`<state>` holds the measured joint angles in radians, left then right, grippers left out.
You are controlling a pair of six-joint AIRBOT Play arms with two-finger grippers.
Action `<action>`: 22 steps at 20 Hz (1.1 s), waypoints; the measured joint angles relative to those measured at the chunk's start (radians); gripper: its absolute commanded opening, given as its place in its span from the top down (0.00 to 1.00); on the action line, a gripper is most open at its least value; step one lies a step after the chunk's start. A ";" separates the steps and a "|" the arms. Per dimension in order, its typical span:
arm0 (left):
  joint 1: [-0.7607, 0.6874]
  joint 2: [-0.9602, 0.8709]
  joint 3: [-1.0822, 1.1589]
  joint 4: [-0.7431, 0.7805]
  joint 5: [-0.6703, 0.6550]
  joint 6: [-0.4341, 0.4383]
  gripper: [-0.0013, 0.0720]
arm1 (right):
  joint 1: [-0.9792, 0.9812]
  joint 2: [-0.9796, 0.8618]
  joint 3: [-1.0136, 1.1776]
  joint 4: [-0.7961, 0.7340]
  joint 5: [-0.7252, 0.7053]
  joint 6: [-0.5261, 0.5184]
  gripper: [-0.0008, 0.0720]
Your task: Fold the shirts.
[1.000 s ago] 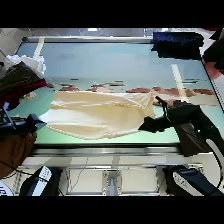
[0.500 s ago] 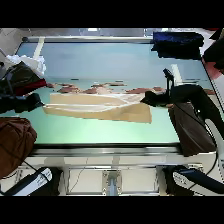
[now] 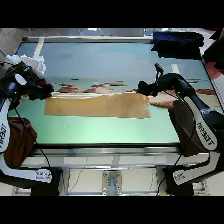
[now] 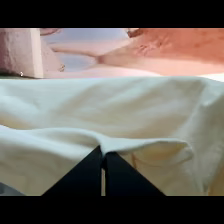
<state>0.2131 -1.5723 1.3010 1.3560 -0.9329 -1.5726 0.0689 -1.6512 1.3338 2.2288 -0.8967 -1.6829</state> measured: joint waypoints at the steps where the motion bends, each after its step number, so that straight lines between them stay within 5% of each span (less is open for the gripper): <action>1: -0.008 -0.015 0.005 0.003 0.021 -0.004 0.73 | 0.000 -0.021 0.009 0.000 0.007 0.000 0.83; 2: -0.014 -0.026 0.009 0.006 0.040 -0.009 0.27 | 0.000 -0.035 0.016 -0.002 0.010 0.000 0.56; 3: -0.019 -0.032 0.013 0.009 0.055 -0.012 0.03 | -0.002 -0.045 0.025 -0.003 0.010 0.000 0.39; 9: -0.031 0.003 0.036 -0.018 0.095 -0.019 0.04 | -0.061 -0.042 0.152 -0.077 -0.166 0.000 0.39; 16: -0.050 0.084 0.040 -0.138 0.103 -0.021 0.04 | -0.155 0.031 0.316 -0.418 -0.546 0.016 0.39; 22: -0.071 0.096 0.040 -0.178 0.102 -0.018 0.04 | -0.217 0.016 0.341 -0.344 -0.510 0.006 0.36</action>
<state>0.1417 -1.4765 1.3411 1.1778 -0.8310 -1.5909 -0.1478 -1.6348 1.6752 1.8843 -1.4067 -1.6764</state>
